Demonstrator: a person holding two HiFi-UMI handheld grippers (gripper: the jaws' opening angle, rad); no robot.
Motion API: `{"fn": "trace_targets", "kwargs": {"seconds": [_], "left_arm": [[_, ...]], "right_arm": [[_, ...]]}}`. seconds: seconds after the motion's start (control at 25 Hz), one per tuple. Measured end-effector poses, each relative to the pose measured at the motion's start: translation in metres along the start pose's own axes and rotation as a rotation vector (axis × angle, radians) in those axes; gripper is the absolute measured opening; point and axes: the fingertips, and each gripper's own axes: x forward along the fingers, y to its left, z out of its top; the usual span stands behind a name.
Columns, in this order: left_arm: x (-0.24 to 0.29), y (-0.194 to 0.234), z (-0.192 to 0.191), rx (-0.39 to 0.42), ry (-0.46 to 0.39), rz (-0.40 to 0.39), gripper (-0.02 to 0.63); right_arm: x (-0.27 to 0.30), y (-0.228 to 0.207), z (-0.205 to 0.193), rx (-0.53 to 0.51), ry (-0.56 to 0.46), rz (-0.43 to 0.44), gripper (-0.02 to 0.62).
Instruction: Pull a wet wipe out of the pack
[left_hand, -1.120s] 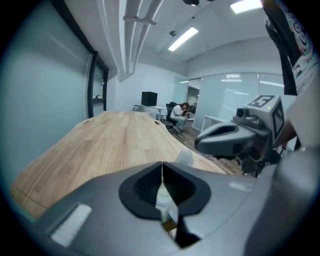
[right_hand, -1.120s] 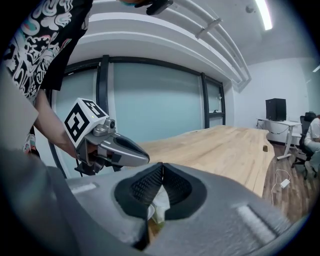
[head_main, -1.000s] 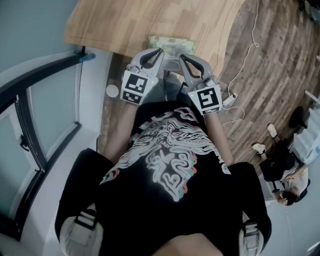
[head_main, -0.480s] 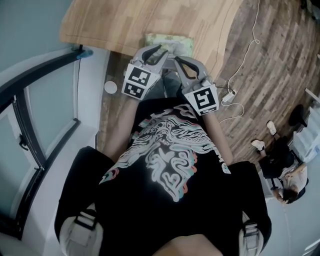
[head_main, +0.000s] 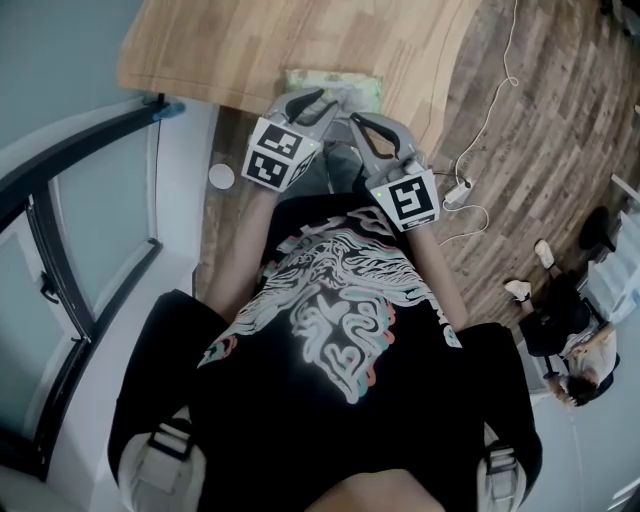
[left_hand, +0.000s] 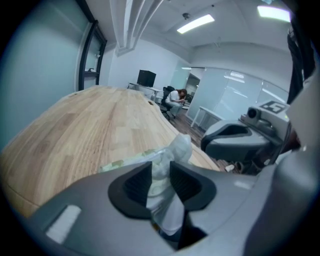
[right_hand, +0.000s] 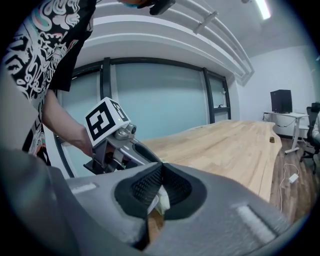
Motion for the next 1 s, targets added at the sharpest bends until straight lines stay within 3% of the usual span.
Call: {"fn": "trace_targets", "kwargs": {"seconds": [0.36, 0.52, 0.84, 1.0], "left_arm": [[0.003, -0.004, -0.001, -0.006, 0.054, -0.091, 0.076], [0.006, -0.006, -0.001, -0.003, 0.074, -0.138, 0.009], [0.004, -0.006, -0.004, 0.015, 0.101, -0.215, 0.0], [0.002, -0.005, -0.003, 0.032, 0.111, -0.265, -0.002]], "right_arm": [[-0.002, -0.005, 0.001, 0.012, -0.012, -0.004, 0.0], [-0.002, -0.009, -0.002, 0.024, -0.002, -0.014, 0.0], [0.009, -0.005, 0.004, 0.05, 0.002, -0.021, 0.0], [0.018, 0.0, 0.003, 0.025, 0.065, -0.056, 0.0]]}}
